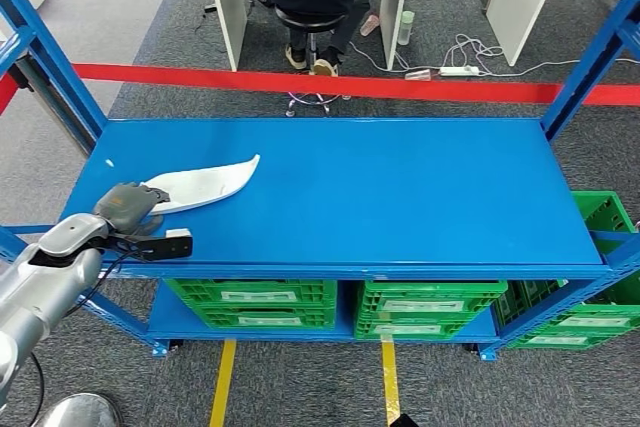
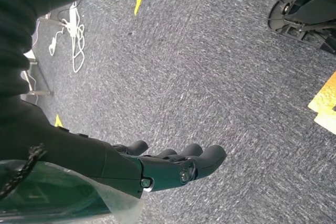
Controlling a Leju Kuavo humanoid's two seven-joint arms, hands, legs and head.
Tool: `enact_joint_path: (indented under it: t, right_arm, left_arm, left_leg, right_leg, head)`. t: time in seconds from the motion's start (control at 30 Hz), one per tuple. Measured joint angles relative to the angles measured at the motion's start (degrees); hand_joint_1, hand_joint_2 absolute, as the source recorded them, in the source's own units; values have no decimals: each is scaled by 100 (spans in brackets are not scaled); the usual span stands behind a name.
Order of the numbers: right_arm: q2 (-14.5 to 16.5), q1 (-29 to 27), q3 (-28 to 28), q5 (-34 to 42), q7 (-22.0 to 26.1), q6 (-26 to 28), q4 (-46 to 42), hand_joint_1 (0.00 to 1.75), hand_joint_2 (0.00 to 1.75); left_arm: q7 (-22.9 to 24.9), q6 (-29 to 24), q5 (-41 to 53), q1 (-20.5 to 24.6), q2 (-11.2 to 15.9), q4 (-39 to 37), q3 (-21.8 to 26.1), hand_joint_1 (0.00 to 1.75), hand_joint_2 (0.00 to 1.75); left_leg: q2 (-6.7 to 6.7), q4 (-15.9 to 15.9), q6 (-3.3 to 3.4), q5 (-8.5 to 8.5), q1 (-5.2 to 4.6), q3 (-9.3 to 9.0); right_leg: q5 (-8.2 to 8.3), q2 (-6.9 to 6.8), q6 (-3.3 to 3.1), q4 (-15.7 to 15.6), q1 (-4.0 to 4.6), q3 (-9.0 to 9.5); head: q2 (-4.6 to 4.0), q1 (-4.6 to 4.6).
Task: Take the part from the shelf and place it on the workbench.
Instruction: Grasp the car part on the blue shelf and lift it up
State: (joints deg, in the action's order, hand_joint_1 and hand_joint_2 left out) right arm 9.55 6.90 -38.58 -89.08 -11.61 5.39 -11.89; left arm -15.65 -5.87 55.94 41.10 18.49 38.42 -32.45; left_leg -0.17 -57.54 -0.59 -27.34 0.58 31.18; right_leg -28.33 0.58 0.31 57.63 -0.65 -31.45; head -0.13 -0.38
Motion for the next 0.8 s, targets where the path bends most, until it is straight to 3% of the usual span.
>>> enact_joint_path:
  t: [0.53,0.63,0.8]
  right_arm:
    - [0,-5,0,47,-1,38,0,0,175]
    - [0,-11,-1,105,-2,67,0,0,175]
    - [0,-42,-8,207,-2,176,0,0,175]
  left_arm:
    - [49,-474,-342,-190,-211,21,246,175,175]
    - [-11,-634,-853,-348,-405,159,552,175,175]
    - [-179,-612,-2352,-720,-976,731,1328,175,175]
  left_leg:
    - [0,0,0,0,0,1]
    - [-1,-1,0,0,-1,3]
    - [0,-3,1,-1,-5,11]
  right_leg:
    - [0,0,1,0,-1,-3]
    - [1,-2,1,-1,-1,-6]
    - [3,1,5,-1,-6,-11]
  head:
    - [0,-2]
    - [0,-1]
    - [0,-1]
